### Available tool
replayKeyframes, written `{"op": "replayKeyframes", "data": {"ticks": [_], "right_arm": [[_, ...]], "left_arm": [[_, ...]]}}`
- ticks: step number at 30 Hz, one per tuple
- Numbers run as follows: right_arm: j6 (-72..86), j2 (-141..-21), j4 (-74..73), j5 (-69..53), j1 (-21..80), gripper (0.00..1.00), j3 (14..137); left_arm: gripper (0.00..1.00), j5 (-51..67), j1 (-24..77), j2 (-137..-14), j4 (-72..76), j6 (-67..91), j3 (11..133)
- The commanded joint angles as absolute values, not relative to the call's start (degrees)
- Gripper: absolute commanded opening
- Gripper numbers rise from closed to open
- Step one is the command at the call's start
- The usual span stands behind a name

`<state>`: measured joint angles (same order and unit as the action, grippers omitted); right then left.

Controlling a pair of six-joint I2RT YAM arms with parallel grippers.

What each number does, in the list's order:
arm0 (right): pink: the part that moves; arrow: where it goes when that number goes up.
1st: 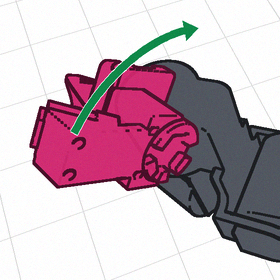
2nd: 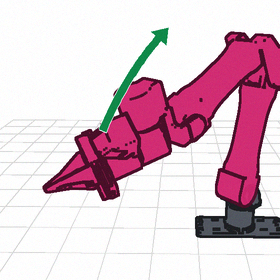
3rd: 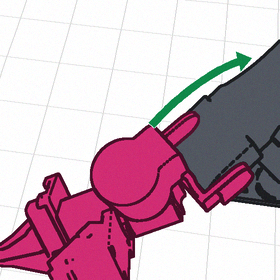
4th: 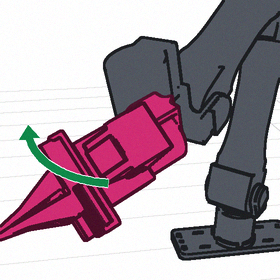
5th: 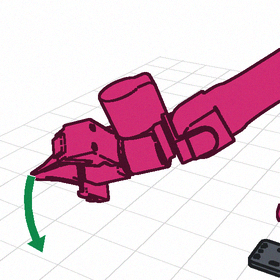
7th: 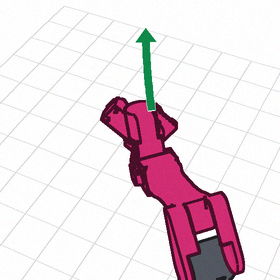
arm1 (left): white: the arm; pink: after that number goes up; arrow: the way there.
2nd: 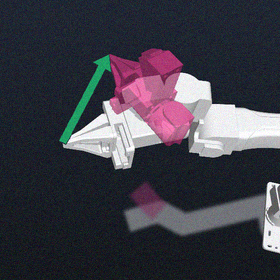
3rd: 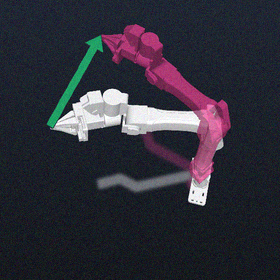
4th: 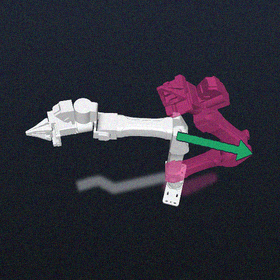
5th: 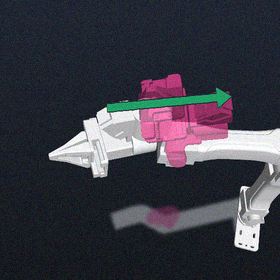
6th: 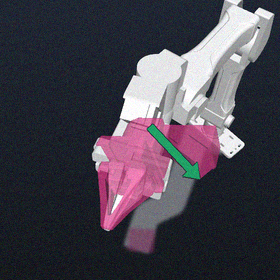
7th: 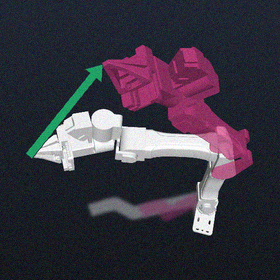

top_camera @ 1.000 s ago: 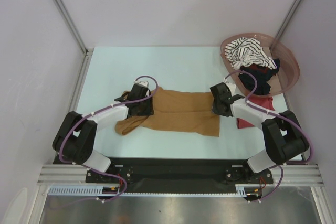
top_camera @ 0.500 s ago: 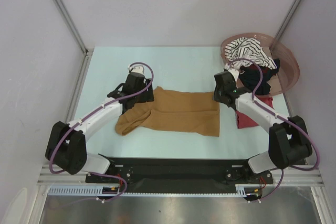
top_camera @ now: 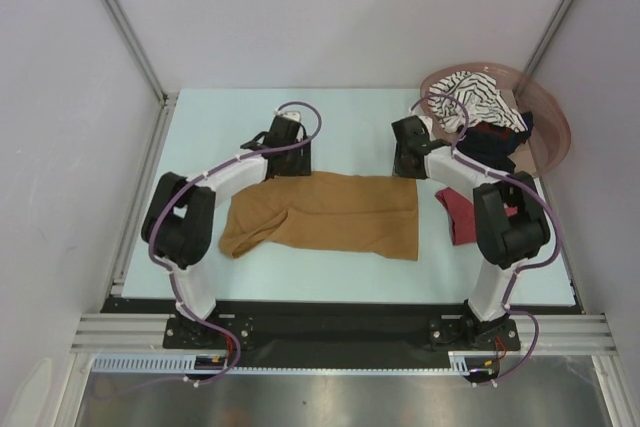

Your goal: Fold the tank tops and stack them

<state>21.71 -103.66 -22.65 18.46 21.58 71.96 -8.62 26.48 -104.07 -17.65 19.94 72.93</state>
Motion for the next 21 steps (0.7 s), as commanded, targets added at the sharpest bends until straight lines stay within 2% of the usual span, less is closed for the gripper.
{"op": "replayKeyframes", "data": {"ticks": [1,5,12,21], "right_arm": [[20.30,-105.38,-23.12,18.54,20.22,0.45,74.36],[20.39,-107.05,-21.98,18.28,18.64,0.49,74.53],[20.92,-109.07,-20.04,16.88,17.32,0.42,73.74],[20.83,-111.44,-15.21,15.91,16.96,0.39,73.48]], "left_arm": [[0.71,-7.82,26.02,-106.69,-18.54,18.28,76.90],[0.71,-8.17,25.84,-109.59,-19.77,18.02,79.79],[0.70,-9.05,25.84,-113.64,-20.74,17.49,83.14],[0.70,-9.05,25.49,-113.82,-19.78,16.61,82.79]]}}
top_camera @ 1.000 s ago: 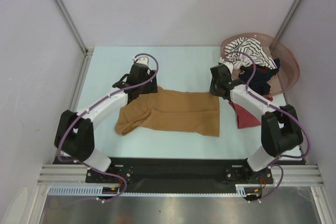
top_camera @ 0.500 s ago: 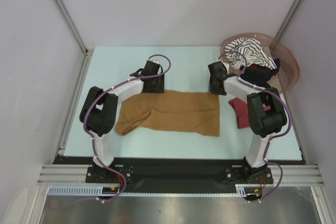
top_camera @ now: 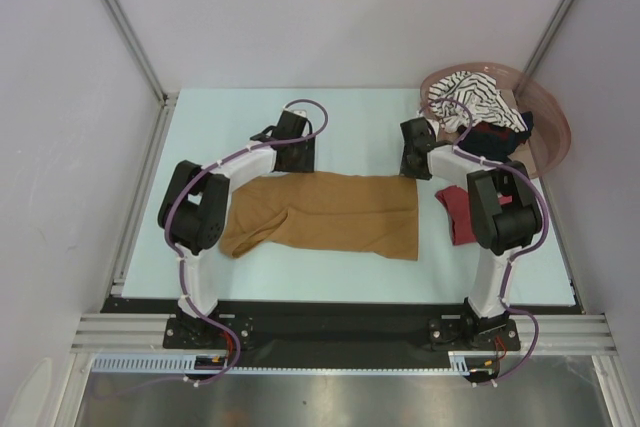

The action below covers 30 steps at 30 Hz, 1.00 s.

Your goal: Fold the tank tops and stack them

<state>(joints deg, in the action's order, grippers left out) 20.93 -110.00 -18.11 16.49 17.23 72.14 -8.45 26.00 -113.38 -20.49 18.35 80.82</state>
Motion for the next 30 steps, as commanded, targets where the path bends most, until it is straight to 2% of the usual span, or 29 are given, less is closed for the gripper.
{"op": "replayKeyframes", "data": {"ticks": [1,4,11,14,16,18,20,22,25,30], "right_arm": [[20.83,-111.53,-14.86,16.00,17.05,0.38,73.39],[21.09,-111.88,-15.20,16.08,17.05,0.33,73.30],[21.45,-111.36,-15.47,17.75,17.05,0.38,72.07],[20.74,-111.62,-15.38,18.37,17.14,0.37,72.16],[20.74,-112.41,-15.64,17.85,17.05,0.34,72.33],[20.83,-112.76,-15.47,17.49,17.05,0.23,72.51],[20.92,-112.59,-15.12,17.14,16.96,0.17,72.07],[21.09,-111.98,-14.42,17.58,16.96,0.05,71.72],[21.09,-111.62,-14.24,17.67,16.96,0.00,71.37],[21.18,-111.09,-13.71,17.40,17.05,0.00,70.84]], "left_arm": [[0.70,-9.05,25.40,-113.91,-19.78,16.52,82.97],[0.70,-8.79,25.23,-113.99,-19.86,16.26,83.23],[0.70,-8.35,25.05,-115.14,-20.48,16.17,84.55],[0.70,-8.17,25.05,-115.14,-20.39,16.17,84.81],[0.70,-8.00,25.05,-115.05,-20.56,16.17,85.08],[0.70,-7.82,25.05,-115.22,-20.57,16.00,85.25],[0.69,-7.82,25.05,-115.49,-20.74,15.91,85.69],[0.68,-7.82,25.05,-116.01,-21.00,15.91,86.13],[0.65,-7.21,24.96,-116.80,-21.53,15.82,87.09],[0.61,-5.81,25.05,-119.62,-22.59,16.17,88.85]]}}
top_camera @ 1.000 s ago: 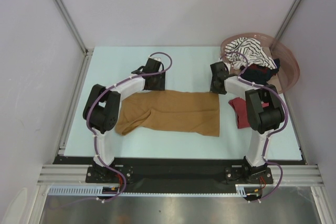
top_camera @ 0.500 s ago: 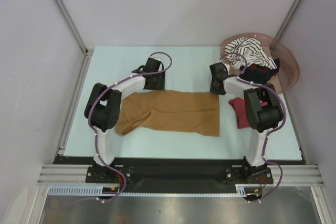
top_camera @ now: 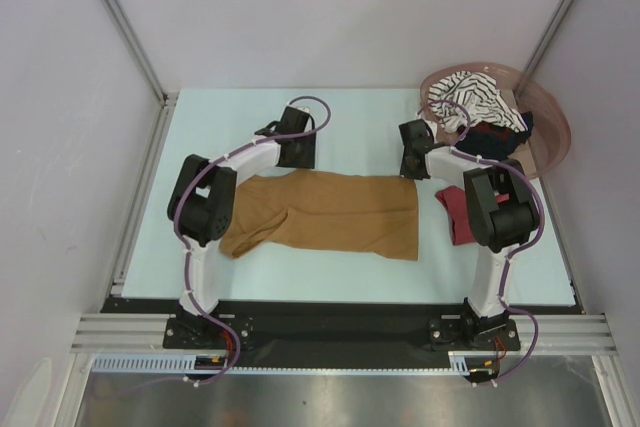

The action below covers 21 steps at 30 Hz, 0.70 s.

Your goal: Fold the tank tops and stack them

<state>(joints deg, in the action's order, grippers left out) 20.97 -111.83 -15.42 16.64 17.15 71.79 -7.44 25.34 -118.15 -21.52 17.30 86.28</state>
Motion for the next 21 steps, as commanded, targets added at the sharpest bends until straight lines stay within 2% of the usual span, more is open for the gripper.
{"op": "replayKeyframes", "data": {"ticks": [1,5,7,8,10,13,14,16,21], "right_arm": [[21.18,-111.09,-13.71,17.40,17.14,0.00,70.84],[21.18,-111.09,-13.62,17.31,17.31,0.00,71.02],[21.09,-111.09,-13.71,17.40,17.23,0.00,70.93],[21.18,-111.09,-13.62,17.40,17.31,0.00,70.84],[21.18,-110.92,-13.54,17.40,17.31,0.00,70.84],[21.27,-110.83,-13.54,17.49,17.31,0.00,70.84],[21.27,-110.92,-13.54,17.58,17.40,0.00,70.84],[21.36,-110.40,-13.71,17.58,17.40,0.00,70.84],[21.36,-108.20,-13.10,17.75,17.67,0.00,70.05]], "left_arm": [[0.61,-5.54,25.05,-120.05,-22.59,16.26,88.94],[0.58,-3.52,25.05,-121.72,-22.76,16.52,90.00],[0.45,-3.16,25.05,-122.86,-23.73,16.70,91.31],[0.26,-3.25,25.05,-123.13,-24.25,16.87,91.75],[0.15,-4.04,25.05,-122.53,-24.61,17.14,91.76],[0.10,-4.66,25.05,-121.03,-24.17,17.23,91.23],[0.05,-5.18,25.05,-120.76,-24.26,17.05,91.32],[0.00,-5.62,25.05,-119.63,-24.78,16.88,91.23],[0.00,-5.62,25.05,-116.37,-22.43,16.70,87.82]]}}
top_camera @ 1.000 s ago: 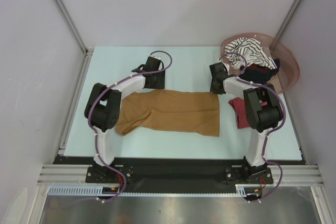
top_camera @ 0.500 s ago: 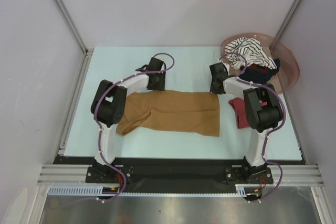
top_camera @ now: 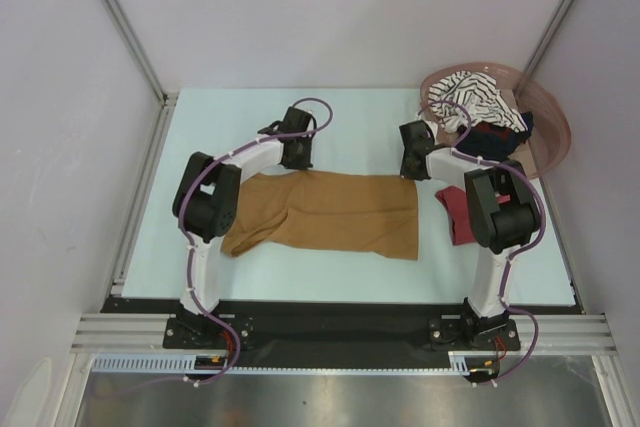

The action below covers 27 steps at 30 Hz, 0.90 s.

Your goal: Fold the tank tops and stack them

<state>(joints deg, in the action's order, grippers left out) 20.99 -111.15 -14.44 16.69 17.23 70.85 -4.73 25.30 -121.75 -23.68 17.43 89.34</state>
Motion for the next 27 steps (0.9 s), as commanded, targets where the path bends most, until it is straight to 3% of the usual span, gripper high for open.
{"op": "replayKeyframes", "data": {"ticks": [1,14,27], "right_arm": [[21.27,-107.85,-13.10,17.49,17.75,0.00,70.05],[21.88,-100.37,-15.56,18.46,18.54,0.00,68.30],[24.43,-92.47,-13.10,21.18,21.00,0.00,59.51]], "left_arm": [[0.00,-5.71,25.05,-114.98,-21.89,16.79,87.11],[0.00,-4.57,25.05,-107.93,-18.37,17.23,82.18],[0.00,-3.87,25.40,-98.53,-11.34,18.81,69.18]]}}
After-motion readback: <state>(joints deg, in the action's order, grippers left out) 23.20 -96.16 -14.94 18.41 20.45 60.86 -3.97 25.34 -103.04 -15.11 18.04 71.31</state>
